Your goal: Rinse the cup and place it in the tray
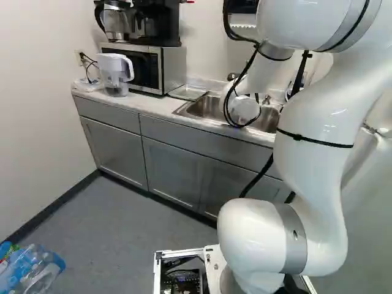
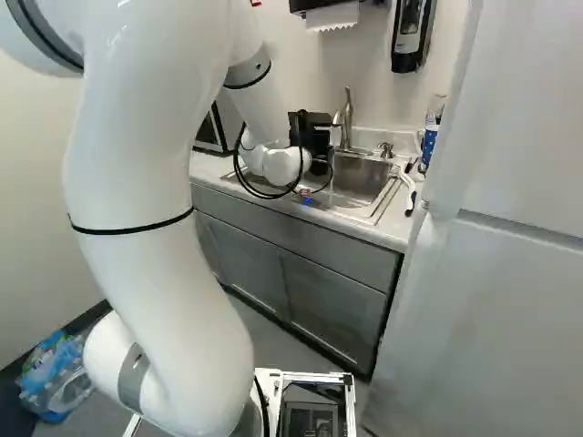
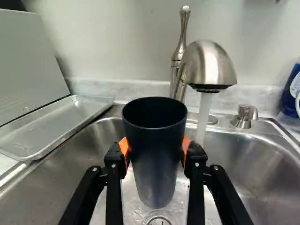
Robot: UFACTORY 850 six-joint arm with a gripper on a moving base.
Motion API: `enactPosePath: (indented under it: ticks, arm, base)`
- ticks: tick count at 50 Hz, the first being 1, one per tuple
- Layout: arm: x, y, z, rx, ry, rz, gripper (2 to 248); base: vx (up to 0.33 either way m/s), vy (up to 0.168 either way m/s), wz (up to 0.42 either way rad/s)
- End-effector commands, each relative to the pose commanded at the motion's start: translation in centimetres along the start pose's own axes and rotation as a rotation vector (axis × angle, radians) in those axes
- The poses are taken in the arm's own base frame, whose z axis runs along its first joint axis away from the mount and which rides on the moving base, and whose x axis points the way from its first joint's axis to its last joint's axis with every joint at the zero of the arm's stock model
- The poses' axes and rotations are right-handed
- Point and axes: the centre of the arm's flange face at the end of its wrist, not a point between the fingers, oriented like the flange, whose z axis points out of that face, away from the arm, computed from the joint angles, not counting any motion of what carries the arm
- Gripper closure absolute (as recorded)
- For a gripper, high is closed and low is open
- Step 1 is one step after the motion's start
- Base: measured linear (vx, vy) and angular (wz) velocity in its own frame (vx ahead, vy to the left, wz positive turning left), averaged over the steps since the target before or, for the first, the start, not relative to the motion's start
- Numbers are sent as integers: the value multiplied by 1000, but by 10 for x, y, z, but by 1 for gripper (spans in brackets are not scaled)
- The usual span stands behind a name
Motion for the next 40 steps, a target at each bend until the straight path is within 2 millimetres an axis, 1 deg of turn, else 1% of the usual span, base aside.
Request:
enactPosePath:
  ticks: [9, 18, 40]
  arm:
    - [2, 14, 1, -25, 18, 4, 126]
    - [3, 28, -4, -50, 26, 8, 126]
    - [3, 27, -3, -49, 26, 7, 126]
  base:
    - [0, 0, 0]
    - [0, 0, 0]
    - [0, 0, 0]
